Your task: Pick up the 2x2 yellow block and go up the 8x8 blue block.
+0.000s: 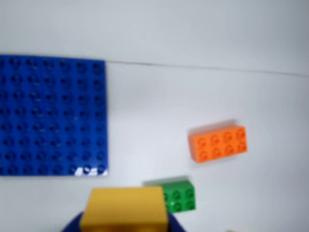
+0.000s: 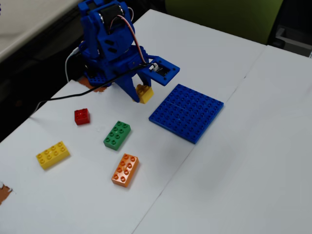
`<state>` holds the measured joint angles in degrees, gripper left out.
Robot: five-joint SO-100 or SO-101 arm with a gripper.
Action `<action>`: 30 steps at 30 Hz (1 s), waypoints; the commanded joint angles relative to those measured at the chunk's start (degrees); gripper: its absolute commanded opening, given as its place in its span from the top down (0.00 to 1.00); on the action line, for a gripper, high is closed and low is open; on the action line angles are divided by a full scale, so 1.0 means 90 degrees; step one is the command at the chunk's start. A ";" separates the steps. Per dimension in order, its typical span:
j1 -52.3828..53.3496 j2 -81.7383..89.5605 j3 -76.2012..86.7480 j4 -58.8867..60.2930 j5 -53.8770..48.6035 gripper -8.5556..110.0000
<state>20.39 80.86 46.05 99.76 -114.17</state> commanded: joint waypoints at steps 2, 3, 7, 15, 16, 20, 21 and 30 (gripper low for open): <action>-0.0576 0.0381 -0.0020 0.0059 0.0830 0.93; -0.0693 0.0381 -0.0020 0.0059 0.0986 0.93; -0.1191 0.0361 -0.0010 0.0068 0.1621 0.93; -0.1992 -0.0049 -0.0039 0.0068 0.2422 0.93; -0.2051 -0.0127 -0.0068 0.0068 0.2471 0.93; -0.2236 -0.0371 -0.0078 0.0049 0.2578 0.93; -0.2285 -0.0449 -0.0078 0.0049 0.2607 0.93; -0.2480 -0.1182 -0.0176 -0.0020 0.2842 0.93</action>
<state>-1.14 70.40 46.23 100.11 -88.95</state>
